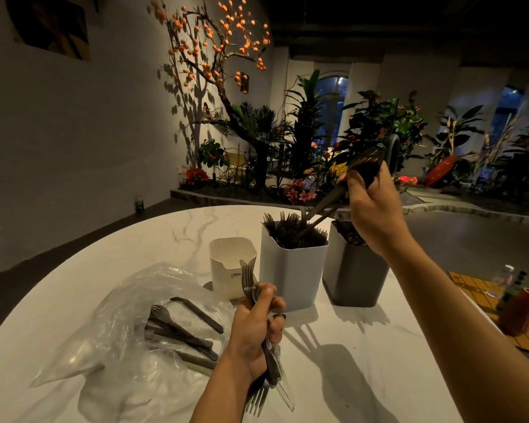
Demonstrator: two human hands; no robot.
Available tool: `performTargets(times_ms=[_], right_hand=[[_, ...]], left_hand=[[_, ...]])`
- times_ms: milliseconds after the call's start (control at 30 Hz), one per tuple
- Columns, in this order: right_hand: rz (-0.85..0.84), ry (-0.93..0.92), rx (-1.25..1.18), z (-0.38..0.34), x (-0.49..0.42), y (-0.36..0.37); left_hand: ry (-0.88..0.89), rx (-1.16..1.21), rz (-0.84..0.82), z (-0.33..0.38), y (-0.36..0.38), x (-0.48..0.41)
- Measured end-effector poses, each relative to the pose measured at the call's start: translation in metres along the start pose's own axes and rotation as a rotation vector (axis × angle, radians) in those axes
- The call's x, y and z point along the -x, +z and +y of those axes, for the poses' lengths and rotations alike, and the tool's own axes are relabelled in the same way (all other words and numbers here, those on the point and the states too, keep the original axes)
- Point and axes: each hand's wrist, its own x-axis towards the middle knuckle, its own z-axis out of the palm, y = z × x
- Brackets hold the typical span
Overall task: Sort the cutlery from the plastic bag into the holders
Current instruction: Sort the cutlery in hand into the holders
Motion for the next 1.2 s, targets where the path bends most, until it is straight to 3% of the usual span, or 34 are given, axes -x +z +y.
performTargets(times_ms=[167, 367, 667, 833, 933, 1000, 1100, 1200], right_hand=[[-0.089, -0.053, 0.255, 0.016, 0.002, 0.01], [-0.269, 0.047, 0.311, 0.037, 0.011, 0.03], [-0.198, 0.116, 0.392, 0.056, -0.001, 0.043], [-0.216, 0.09, 0.687, 0.065, 0.002, 0.051], [-0.33, 0.129, 0.881, 0.062, -0.001, 0.052], [-0.3, 0.091, 0.797, 0.064, -0.002, 0.049], [-0.124, -0.047, 0.552, 0.062, 0.006, 0.047], [-0.175, -0.246, 0.632, 0.066, 0.015, 0.048]], left_hand=[[-0.005, -0.015, 0.006, 0.0, 0.0, 0.0], [0.009, -0.053, 0.036, 0.0, -0.001, -0.001], [0.007, -0.034, 0.028, 0.001, 0.0, -0.001], [0.008, -0.059, 0.043, 0.002, 0.001, 0.0], [0.006, -0.049, 0.04, 0.002, 0.001, 0.0], [0.003, -0.052, 0.03, 0.002, 0.001, 0.0], [0.005, -0.083, 0.023, 0.002, 0.0, -0.001], [0.004, -0.086, 0.008, 0.002, -0.001, -0.002]])
